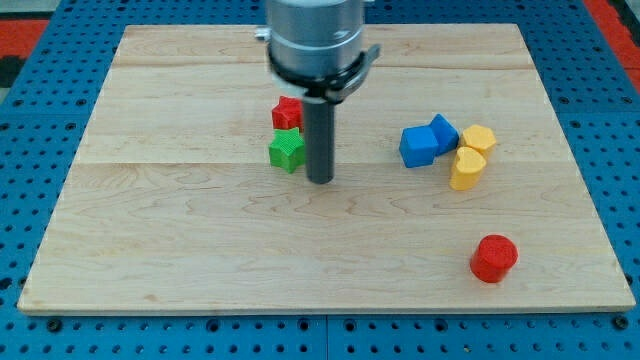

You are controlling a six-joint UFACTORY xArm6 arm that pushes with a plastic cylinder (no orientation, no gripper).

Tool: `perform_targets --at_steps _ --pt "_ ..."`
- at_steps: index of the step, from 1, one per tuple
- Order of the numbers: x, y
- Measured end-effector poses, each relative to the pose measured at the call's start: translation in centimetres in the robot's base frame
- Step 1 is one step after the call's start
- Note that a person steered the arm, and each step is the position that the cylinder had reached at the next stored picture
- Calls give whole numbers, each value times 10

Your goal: Place the green star above the red circle

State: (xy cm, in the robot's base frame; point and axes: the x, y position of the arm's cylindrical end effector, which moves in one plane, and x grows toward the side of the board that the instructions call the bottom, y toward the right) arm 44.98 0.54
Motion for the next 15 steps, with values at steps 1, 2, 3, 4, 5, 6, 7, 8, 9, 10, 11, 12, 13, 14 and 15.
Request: perform_targets --at_steps 1,2,3,4,5,6,7,8,9,10,11,12,13,14,15 --pt "-55 6" --pt "-112 -45" --pt "-101 -83" --pt "-50 -82" --pt "-37 -75" --pt "-46 -33" --pt "-53 -27" --pt "17 -10" --pt "38 -41" --pt "50 -77" --pt "56 6" --pt "68 84" --pt "82 6" --pt "88 -20" --pt "145 -16"
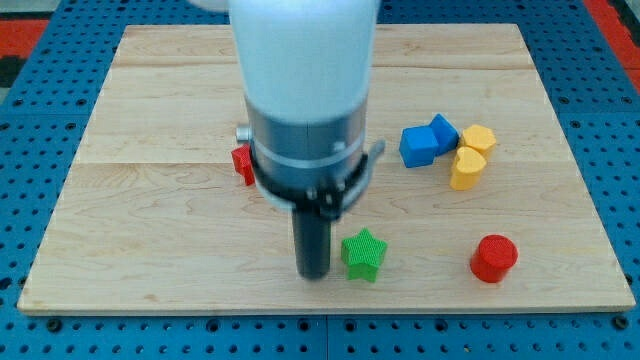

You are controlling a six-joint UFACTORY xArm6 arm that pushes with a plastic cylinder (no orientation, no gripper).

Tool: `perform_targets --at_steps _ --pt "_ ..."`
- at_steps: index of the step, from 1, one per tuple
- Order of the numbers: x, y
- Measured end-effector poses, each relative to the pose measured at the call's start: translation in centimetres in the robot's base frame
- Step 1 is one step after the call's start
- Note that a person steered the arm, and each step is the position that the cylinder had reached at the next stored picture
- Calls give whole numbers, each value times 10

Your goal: Place the green star above the red circle

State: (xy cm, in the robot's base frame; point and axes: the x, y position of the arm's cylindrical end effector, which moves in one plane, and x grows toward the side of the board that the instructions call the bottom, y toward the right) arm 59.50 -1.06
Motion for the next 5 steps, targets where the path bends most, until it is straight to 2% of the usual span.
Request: perform_targets --at_steps 2,3,4,5 --pt "-27 95" --pt "-29 56" --pt "-63 67" --pt "-58 141"
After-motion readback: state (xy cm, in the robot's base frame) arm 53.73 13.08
